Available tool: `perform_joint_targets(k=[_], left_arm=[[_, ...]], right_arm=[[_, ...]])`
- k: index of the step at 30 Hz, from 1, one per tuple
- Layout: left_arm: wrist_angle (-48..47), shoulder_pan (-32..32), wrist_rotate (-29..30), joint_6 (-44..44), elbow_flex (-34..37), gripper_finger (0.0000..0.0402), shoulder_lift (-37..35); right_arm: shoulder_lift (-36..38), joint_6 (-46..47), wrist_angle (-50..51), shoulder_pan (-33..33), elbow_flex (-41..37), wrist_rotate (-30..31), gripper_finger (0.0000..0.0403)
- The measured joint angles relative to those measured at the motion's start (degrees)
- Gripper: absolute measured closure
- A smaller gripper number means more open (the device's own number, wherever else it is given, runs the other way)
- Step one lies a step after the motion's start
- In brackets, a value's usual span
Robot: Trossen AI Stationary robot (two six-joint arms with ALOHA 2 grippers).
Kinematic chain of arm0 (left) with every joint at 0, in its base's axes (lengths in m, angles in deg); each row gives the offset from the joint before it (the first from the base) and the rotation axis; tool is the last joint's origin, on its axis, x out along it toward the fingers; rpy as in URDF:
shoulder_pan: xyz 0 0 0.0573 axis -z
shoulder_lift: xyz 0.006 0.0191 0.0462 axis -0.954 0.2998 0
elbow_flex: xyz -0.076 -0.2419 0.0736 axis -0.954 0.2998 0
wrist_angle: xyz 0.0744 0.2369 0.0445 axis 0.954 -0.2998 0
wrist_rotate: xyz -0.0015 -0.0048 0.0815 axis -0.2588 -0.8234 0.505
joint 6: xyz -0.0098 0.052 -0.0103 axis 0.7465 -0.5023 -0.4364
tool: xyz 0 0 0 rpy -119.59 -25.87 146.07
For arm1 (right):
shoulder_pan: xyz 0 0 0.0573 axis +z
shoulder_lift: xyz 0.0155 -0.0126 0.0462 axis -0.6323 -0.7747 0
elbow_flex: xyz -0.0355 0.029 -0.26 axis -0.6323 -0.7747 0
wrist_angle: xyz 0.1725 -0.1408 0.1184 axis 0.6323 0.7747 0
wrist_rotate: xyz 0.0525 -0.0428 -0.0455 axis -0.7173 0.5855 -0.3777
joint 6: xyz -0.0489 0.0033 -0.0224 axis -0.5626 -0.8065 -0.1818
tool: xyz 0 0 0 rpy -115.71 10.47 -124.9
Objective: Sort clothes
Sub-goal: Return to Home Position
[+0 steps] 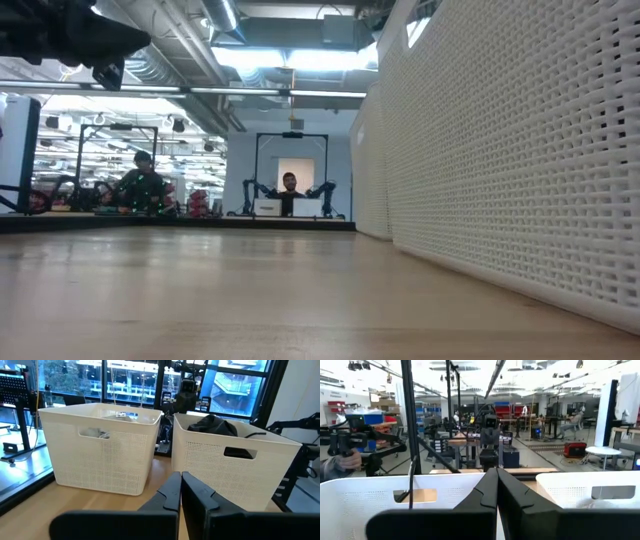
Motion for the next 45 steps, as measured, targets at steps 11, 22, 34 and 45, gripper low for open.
perform_joint_targets(k=[11, 22, 34, 45], left_arm=[[0.41, 0.0, 0.0, 0.01, 0.0, 0.0395, 0.0], [-0.75, 0.0, 0.0, 0.01, 0.0, 0.04, 0.0], [-2.33, 0.0, 0.0, 1.06, 0.0, 0.04, 0.04], [7.47, 0.0, -0.04, -4.31, 4.62, 0.0399, -0.17]], right_arm=[[2.36, -1.02, -7.33, -0.02, -5.63, 1.78, 0.0395], [1.68, -0.88, -5.58, 0.0, -4.48, 6.53, 0.0395], [1.57, -0.88, -3.6, -0.02, -3.15, 6.53, 0.0395], [1.57, -0.88, -3.24, -0.02, -3.04, 6.53, 0.0395]])
